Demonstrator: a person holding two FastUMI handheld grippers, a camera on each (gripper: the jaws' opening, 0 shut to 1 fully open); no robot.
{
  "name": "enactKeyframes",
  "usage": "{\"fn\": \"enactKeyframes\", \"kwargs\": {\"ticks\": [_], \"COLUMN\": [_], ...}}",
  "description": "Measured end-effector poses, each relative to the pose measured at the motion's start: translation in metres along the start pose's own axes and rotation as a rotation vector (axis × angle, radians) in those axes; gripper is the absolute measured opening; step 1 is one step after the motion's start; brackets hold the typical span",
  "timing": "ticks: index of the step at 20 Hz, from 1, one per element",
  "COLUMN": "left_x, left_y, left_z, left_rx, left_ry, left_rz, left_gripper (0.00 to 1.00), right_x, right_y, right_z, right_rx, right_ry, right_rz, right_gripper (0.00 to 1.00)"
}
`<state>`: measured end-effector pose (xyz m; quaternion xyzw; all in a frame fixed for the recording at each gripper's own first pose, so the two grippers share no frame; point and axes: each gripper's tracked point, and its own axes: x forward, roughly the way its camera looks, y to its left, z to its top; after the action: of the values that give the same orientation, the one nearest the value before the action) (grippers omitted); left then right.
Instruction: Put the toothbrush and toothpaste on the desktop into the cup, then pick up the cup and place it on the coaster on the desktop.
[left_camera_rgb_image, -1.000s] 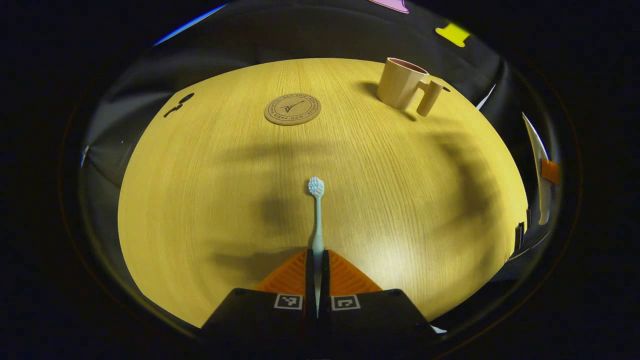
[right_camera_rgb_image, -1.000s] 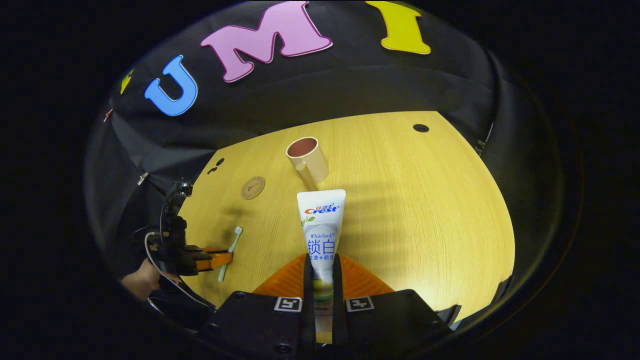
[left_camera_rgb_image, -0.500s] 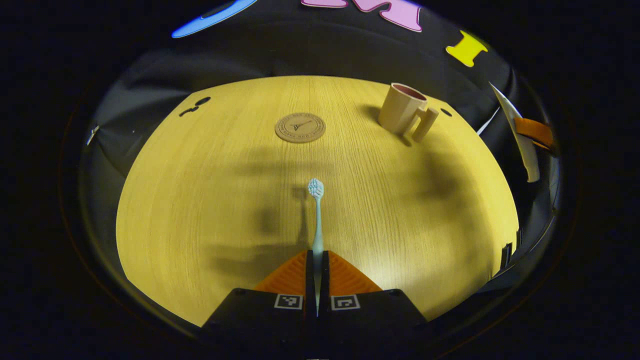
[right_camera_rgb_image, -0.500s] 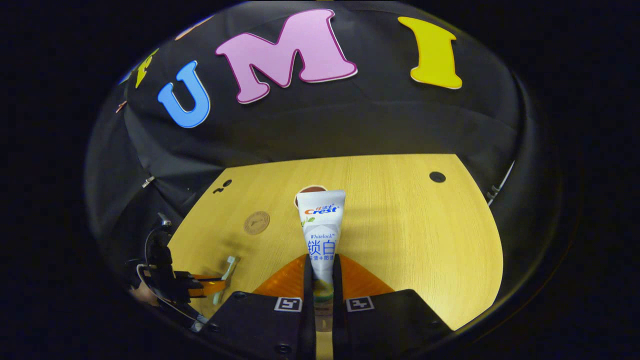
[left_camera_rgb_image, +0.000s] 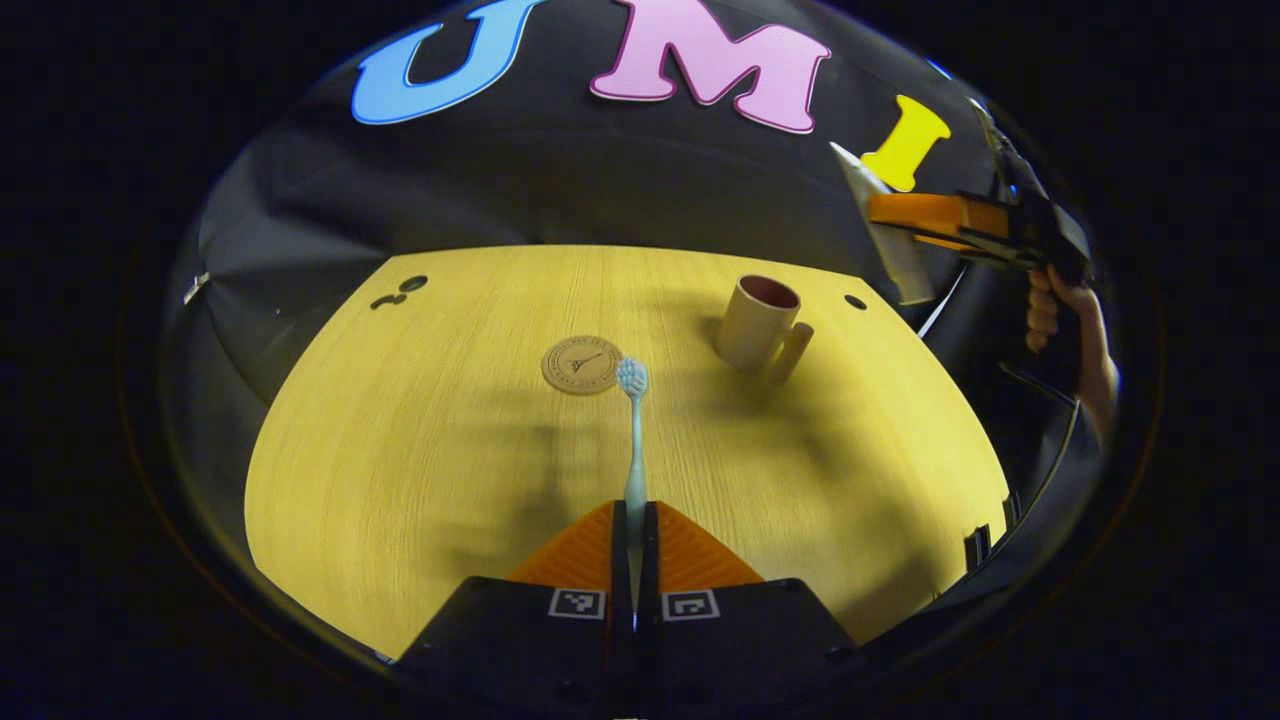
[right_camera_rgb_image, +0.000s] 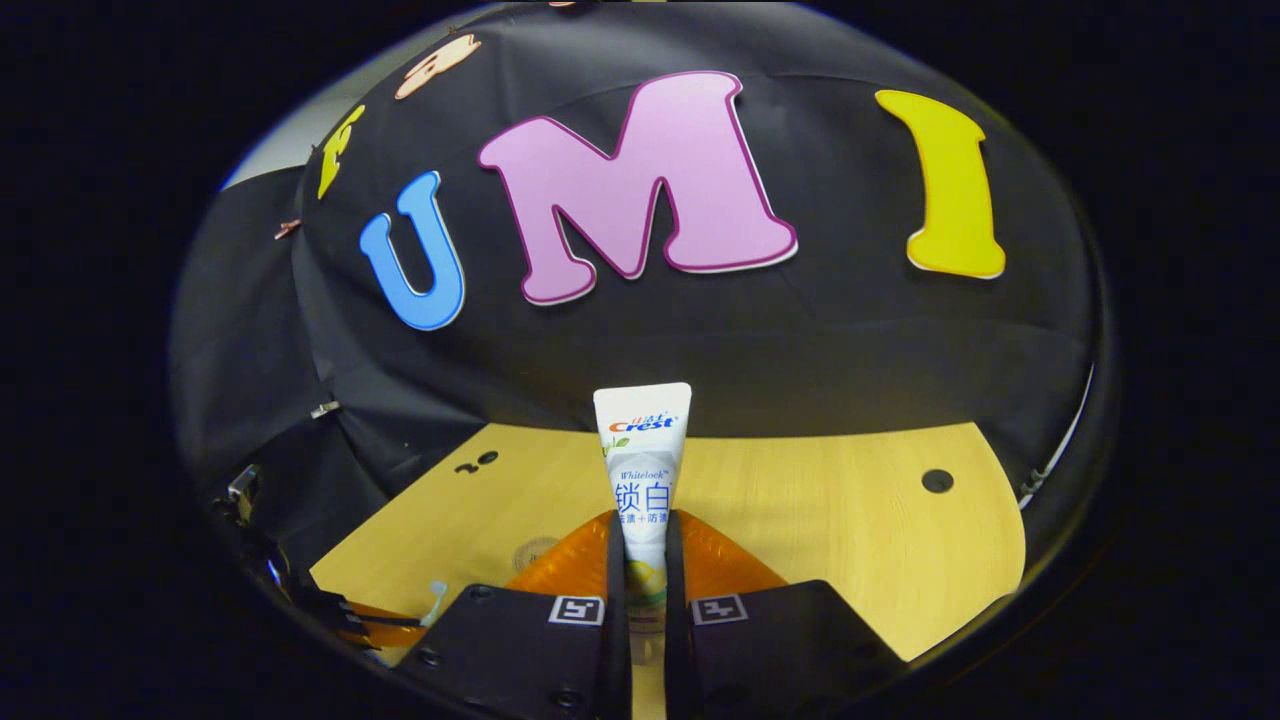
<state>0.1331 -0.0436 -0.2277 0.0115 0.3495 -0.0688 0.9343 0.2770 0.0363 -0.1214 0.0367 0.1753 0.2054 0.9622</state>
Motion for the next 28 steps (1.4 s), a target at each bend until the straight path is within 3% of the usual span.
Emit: {"fn": "enactKeyframes", "kwargs": {"ticks": [2, 14, 19, 20, 21, 26, 28], "left_x": [-0.007, -0.046, -0.031, -0.028, -0.025, -0.023, -0.023], "left_y": [-0.005, -0.007, -0.018, -0.02, -0.022, -0.031, -0.033], "left_z": [0.016, 0.056, 0.067, 0.068, 0.068, 0.062, 0.061], "left_rx": [-0.014, -0.049, -0.047, -0.047, -0.05, -0.05, -0.049], "left_ry": [-0.046, -0.187, -0.214, -0.219, -0.22, -0.215, -0.213], "left_rz": [-0.006, 0.072, 0.063, 0.065, 0.061, 0.056, 0.054], "left_gripper": [0.07, 0.06, 0.06, 0.11, 0.06, 0.06, 0.06], "right_x": [0.018, 0.11, 0.124, 0.126, 0.127, 0.131, 0.131], "right_y": [0.004, -0.024, -0.033, -0.034, -0.033, -0.033, -0.028], "right_z": [0.009, -0.035, -0.06, -0.063, -0.066, -0.089, -0.093], "right_rx": [-0.015, -0.034, -0.035, -0.028, -0.022, -0.04, -0.012], "right_ry": [-0.059, -0.065, -0.029, -0.027, -0.023, 0.026, 0.041], "right_rz": [0.009, -0.039, -0.044, -0.05, -0.048, -0.051, -0.03], "right_gripper": [0.17, 0.17, 0.17, 0.17, 0.17, 0.17, 0.22]}}
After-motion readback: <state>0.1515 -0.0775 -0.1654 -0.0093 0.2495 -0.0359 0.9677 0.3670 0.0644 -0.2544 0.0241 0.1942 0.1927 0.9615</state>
